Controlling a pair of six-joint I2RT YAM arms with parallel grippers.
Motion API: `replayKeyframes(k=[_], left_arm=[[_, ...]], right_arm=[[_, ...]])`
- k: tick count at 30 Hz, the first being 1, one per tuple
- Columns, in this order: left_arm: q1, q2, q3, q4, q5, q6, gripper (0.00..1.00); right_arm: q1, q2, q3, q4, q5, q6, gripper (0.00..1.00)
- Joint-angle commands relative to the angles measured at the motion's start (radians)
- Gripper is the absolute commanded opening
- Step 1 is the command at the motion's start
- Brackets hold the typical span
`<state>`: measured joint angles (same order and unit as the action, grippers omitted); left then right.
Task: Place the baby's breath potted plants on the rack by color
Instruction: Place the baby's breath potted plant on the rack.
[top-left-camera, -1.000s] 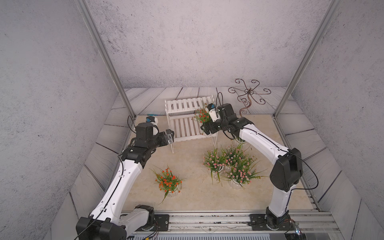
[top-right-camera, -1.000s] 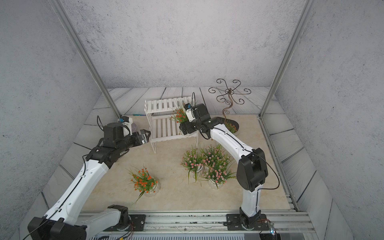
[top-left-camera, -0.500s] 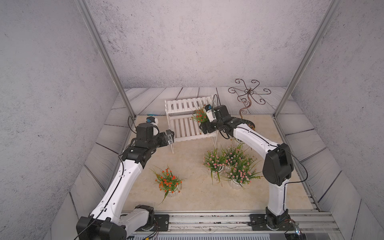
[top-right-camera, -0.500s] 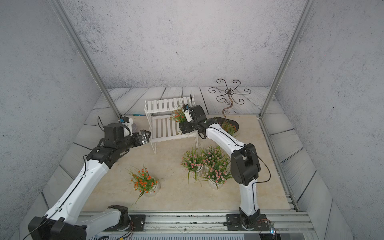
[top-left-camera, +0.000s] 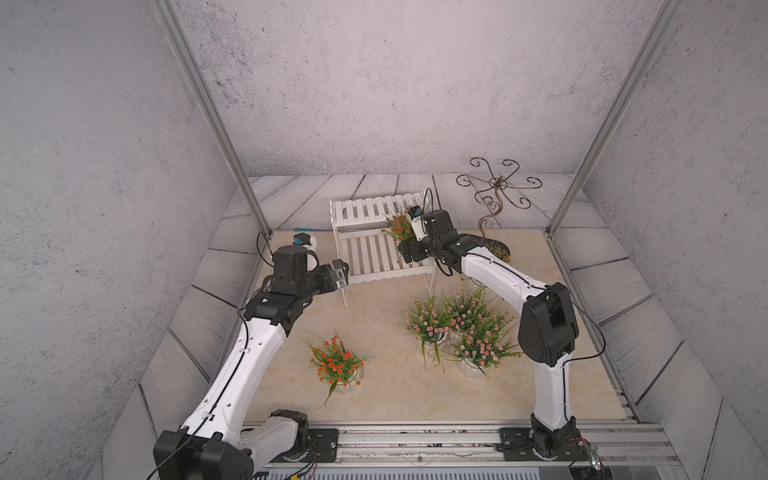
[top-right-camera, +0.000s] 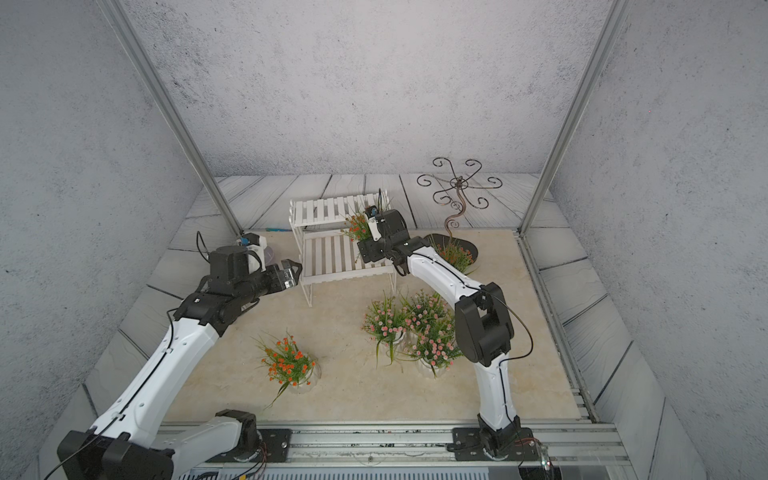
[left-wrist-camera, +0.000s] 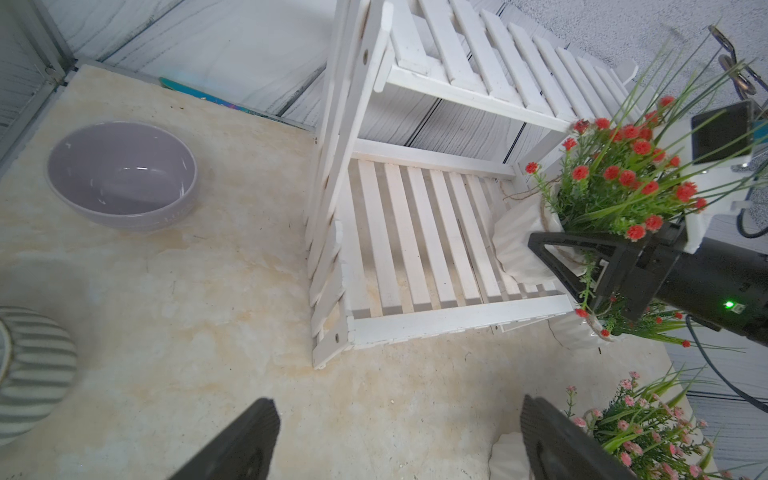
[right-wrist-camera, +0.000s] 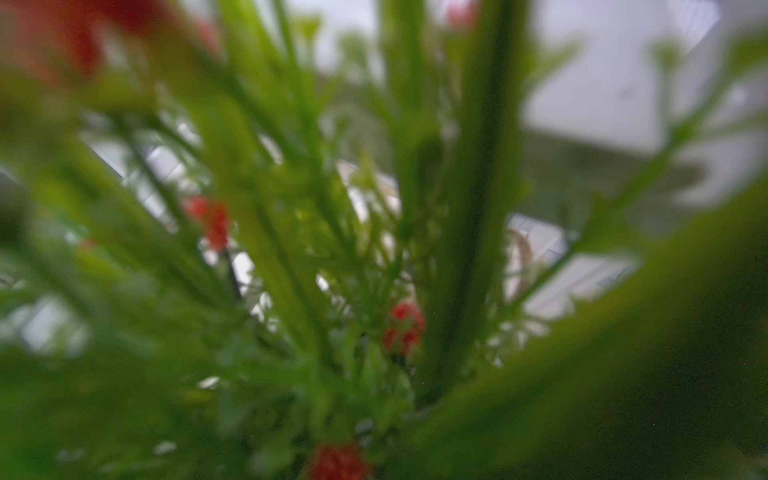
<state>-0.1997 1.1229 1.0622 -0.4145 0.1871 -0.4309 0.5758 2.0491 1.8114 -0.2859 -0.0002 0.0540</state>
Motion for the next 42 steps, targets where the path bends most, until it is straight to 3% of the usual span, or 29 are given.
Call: replayKeyframes(k=[1,5,11,24,28,31,36,40,42], left_arm=[[-0.009,0.002,0.010,0.010,-0.002,0.005,0.95],[-0.009,-0.003,0.008,0.006,-0.002,0.007,0.95],[-0.009,-0.008,0.004,0.005,-0.001,0.006,0.95],[-0.009,-0.015,-0.015,-0.012,-0.020,0.007,0.95],[-0.009,-0.013,-0.016,-0.039,-0.032,0.012,0.95],[-0.009,-0.023,-0.018,-0.059,-0.046,0.019,0.95],[-0.007,-0.031,-0.030,-0.069,-0.049,0.015,0.95],[0.013,-0.042,-0.030,-0.087,-0.046,0.018,0.95],[0.041,-0.050,-0.030,-0.098,-0.025,0.017,0.95]], right_arm=[[-0.001,0.037,0.037,0.032,0.011,0.009,0.89],[-0.001,0.016,0.011,0.026,0.028,0.019,1.00],[-0.001,-0.101,-0.100,0.034,0.078,0.033,0.99],[-0.004,-0.411,-0.428,0.084,0.051,0.095,0.99],[-0.003,-0.488,-0.505,0.064,-0.035,0.104,0.92],[0.007,-0.564,-0.578,0.067,-0.184,0.080,0.92],[0.103,-0.628,-0.662,0.061,-0.383,-0.018,1.00],[0.315,-0.576,-0.669,0.023,-0.348,-0.163,0.99],[0.396,-0.540,-0.679,0.070,-0.331,-0.165,0.99]])
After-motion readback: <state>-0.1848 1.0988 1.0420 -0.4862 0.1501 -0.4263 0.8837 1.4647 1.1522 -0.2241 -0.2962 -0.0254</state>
